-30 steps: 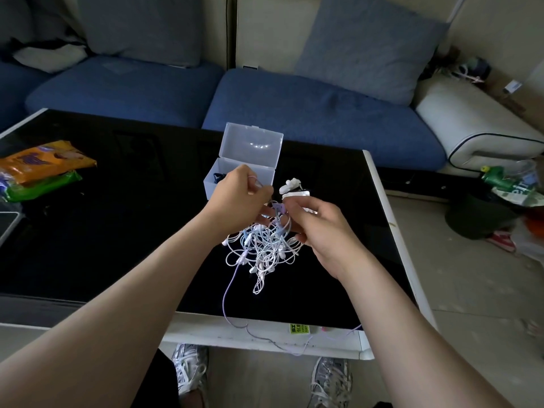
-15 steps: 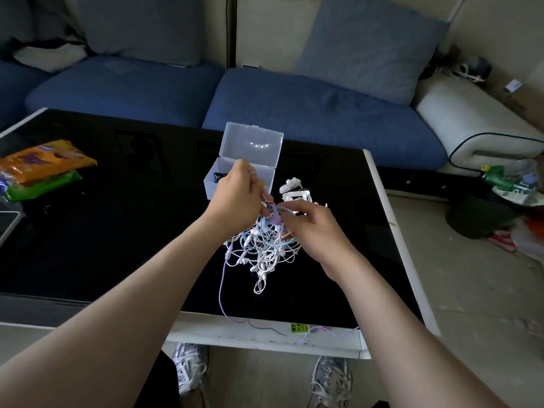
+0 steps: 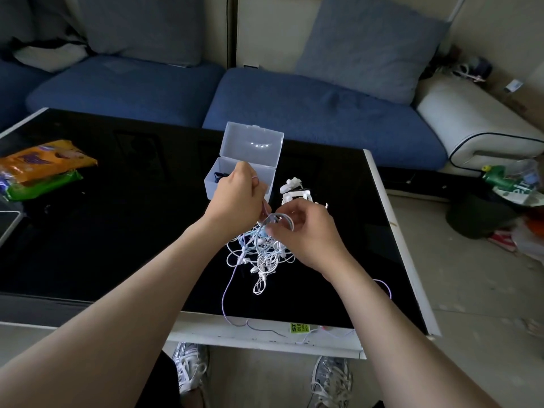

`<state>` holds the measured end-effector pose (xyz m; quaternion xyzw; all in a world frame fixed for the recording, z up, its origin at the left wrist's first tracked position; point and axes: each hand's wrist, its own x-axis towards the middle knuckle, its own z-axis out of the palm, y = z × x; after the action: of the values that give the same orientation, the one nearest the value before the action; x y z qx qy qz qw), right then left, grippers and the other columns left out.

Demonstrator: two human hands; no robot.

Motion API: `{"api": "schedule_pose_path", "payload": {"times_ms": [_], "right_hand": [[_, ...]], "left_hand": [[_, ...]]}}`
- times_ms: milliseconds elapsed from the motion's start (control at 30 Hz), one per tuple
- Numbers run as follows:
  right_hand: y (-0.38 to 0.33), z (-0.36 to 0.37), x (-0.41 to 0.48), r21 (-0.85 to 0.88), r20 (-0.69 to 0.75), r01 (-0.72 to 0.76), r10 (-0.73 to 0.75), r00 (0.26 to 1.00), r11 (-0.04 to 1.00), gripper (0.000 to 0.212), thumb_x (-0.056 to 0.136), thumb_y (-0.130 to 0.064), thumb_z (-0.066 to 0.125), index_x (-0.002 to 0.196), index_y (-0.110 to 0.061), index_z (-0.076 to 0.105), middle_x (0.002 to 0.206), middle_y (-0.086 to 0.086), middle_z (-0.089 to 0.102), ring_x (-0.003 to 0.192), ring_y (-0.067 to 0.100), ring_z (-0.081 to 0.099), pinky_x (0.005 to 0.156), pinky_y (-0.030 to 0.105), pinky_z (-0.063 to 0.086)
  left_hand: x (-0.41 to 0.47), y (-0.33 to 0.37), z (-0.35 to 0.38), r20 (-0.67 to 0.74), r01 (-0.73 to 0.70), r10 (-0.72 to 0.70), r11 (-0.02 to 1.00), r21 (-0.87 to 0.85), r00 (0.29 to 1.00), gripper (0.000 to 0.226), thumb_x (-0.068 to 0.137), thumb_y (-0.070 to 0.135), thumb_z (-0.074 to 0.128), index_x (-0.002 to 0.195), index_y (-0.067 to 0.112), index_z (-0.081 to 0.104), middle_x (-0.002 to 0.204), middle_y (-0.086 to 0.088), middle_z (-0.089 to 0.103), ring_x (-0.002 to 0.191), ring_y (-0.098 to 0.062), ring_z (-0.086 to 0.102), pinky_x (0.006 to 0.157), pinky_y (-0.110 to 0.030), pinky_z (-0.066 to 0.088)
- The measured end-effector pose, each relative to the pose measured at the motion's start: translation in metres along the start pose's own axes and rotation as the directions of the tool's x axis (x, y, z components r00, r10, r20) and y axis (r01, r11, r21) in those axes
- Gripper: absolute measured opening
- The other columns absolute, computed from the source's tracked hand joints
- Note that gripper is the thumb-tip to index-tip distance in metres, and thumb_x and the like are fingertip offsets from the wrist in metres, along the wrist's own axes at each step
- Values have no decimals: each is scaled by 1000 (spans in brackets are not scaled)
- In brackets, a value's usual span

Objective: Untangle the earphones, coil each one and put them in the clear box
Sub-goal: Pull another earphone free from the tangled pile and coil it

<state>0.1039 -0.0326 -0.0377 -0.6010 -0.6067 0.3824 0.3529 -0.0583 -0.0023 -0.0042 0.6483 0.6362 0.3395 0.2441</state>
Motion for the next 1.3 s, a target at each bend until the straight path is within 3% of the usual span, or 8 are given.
{"api": "schedule_pose_path", "payload": {"times_ms": [67,200,333,433,633,933,1133,1300], "right_hand": [[1,0,1,-14,20,39,-39,999,999,10,89,-19,77,98,-23,78,86,0,78,81,17,74,75,35,60],[0,-1,0,11,38,46,-46,998,999,18,98,-17,61,103,-23,77,86,20,73,66,28,61,60,31,43],[-1,-1,0,112,51,-65,60,997,992,21,109,-13,51,121,-19,67,73,-2,74,62,14,60,48,21,40],[-1,-2,1,149,53,-72,64,997,986,17,109,-19,55,118,-19,69,70,-5,76,61,22,53,50,24,39],[-1,-2,3,255,51,-102,92,994,962,17,101,-23,66,92,-20,80,81,-5,76,79,14,69,80,38,55],[2,-6,2,245,80,-30,10,997,969,19,102,-10,68,117,-15,77,84,3,81,77,10,73,71,15,53],[7,-6,2,161,96,13,-29,995,987,12,105,-19,67,116,-22,64,85,-1,81,77,21,72,77,34,53],[7,-7,1,130,122,66,-82,989,989,4,106,-22,65,109,-25,65,89,1,82,85,16,79,82,31,59]], "left_hand": [[1,-2,1,11,1,-1,1000,-9,1000,13,107,15,51,99,7,44,73,3,66,62,3,64,54,-18,42],[3,-6,0,10,-2,2,1000,15,1000,13,106,19,49,102,8,44,91,-11,71,82,-29,68,71,-46,57],[0,-2,-1,34,20,-20,1000,-13,999,14,107,15,46,106,2,42,97,-18,67,85,-39,69,73,-57,59],[1,-2,-1,60,55,-50,996,-71,997,4,106,5,42,106,2,39,97,-26,66,87,-46,70,74,-61,59],[3,-7,2,51,75,-69,986,-151,996,8,107,13,41,106,7,36,90,-22,71,76,-40,72,65,-60,61],[1,1,-4,138,154,-115,932,-327,984,11,110,13,39,117,7,33,84,-28,72,61,-32,75,55,-59,62],[0,-2,-10,224,136,-83,963,-234,971,42,92,5,67,119,10,35,98,-17,76,73,-23,73,67,-37,66],[0,-13,-9,268,110,-56,975,-193,962,62,78,-5,80,120,11,37,90,-4,79,86,-31,77,81,-56,63]]}}
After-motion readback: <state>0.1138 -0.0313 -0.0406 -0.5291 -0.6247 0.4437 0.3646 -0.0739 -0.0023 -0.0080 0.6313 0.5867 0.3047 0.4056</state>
